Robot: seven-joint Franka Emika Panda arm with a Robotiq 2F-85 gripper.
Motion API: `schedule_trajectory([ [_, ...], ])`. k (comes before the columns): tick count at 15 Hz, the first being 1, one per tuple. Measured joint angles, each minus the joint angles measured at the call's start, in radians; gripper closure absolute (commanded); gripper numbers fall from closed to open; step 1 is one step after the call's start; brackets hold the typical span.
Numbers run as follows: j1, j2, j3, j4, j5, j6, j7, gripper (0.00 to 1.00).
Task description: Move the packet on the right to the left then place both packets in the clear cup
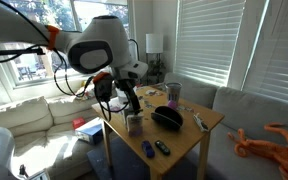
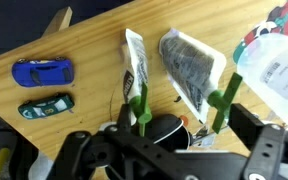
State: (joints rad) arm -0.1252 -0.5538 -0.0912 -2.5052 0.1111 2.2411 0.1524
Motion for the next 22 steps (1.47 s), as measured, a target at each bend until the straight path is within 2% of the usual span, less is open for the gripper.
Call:
schedule_trajectory([
  [22, 0.012, 0.029, -0.001, 0.003, 0.017, 0.001, -0.01, 0.0],
])
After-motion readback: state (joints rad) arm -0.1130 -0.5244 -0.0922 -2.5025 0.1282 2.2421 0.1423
